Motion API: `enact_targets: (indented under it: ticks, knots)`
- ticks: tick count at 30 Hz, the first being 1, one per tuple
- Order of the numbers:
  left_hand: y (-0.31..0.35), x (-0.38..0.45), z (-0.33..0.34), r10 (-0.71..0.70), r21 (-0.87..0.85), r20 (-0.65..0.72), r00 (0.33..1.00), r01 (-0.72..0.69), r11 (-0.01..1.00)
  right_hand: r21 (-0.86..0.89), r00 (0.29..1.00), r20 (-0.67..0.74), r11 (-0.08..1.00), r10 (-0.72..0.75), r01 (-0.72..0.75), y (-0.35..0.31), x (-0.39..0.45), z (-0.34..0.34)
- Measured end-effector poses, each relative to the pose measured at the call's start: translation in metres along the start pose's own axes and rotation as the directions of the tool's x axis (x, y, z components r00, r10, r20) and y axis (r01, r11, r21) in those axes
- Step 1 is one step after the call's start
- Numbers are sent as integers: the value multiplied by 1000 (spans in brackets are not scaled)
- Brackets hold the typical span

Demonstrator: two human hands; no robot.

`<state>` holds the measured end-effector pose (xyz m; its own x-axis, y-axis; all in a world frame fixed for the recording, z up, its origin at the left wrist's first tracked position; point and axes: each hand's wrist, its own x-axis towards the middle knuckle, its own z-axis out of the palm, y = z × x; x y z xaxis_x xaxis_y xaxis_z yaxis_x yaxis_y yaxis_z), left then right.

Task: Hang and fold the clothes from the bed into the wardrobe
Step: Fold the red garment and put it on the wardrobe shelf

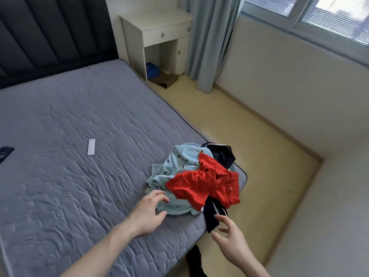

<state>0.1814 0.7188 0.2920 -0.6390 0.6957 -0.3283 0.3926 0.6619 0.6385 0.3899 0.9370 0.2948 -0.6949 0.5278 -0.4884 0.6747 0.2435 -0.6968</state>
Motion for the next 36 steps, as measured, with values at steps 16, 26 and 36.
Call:
enact_targets:
  ticks: [16, 26, 36]
  knots:
    - [-112, 129, 165, -480, -83, 48, 876, 483, 872, -568, 900, 413, 812, 140, 134, 153, 338, 99]
    - [-124, 172, 232, -500, -155, 38, 865, 499, 853, -393, 921, 389, 907, 12, 154, 184, 378, 127]
    - [-75, 175, 216, -407, -172, -78, 910, 390, 905, 553, 836, 548, 746, 8, -370, 57, 280, 25]
